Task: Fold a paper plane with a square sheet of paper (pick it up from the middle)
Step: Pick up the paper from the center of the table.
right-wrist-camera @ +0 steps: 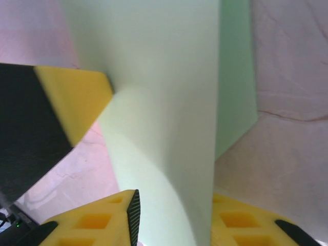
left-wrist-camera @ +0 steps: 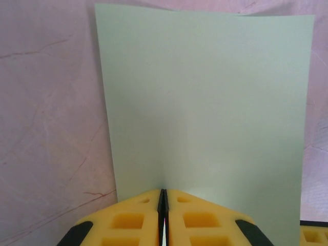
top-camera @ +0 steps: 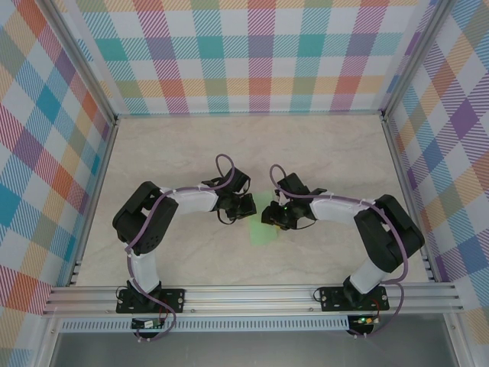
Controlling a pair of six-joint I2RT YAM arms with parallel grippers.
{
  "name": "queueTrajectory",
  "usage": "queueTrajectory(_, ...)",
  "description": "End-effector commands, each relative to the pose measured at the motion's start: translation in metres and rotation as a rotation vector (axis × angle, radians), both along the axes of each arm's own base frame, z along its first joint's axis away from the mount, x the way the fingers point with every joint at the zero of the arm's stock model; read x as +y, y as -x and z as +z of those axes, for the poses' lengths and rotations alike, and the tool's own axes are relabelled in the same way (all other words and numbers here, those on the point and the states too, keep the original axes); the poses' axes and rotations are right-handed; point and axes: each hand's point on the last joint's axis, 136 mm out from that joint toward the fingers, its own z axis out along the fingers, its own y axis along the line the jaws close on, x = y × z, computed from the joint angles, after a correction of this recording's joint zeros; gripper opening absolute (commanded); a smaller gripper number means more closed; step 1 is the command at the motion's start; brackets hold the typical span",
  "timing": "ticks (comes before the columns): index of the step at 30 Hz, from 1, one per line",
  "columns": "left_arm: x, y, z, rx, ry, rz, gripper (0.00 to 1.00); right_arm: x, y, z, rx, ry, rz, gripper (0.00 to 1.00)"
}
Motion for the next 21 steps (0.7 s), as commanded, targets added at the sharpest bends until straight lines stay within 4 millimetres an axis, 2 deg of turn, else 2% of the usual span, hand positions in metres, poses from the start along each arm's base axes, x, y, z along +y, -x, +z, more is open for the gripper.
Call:
queueTrajectory(1,0.023,0.027,-0.023,0.1,-0.115,-0.041,0.11,0.001,-0.004,0.0,-0.005,0.008,0.026,0.28)
queueTrajectory(3,0.022,0.026,-0.021,0.093,-0.12,-0.054,0.11,0.005,-0.005,0.002,-0.011,-0.011,0.037,0.26)
queueTrajectory(10,0.026,0.028,-0.025,0.095,-0.144,-0.073,0.11,0.003,-0.014,-0.002,-0.006,-0.033,0.03,0.29)
queueTrajectory(14,0.027,0.03,-0.029,0.099,-0.152,-0.082,0.11,0.011,-0.018,0.003,-0.002,-0.098,0.061,0.28)
queueTrajectory(21,0.03,0.03,-0.029,0.093,-0.172,-0.103,0.11,0.003,-0.021,-0.007,0.022,-0.074,0.053,0.25)
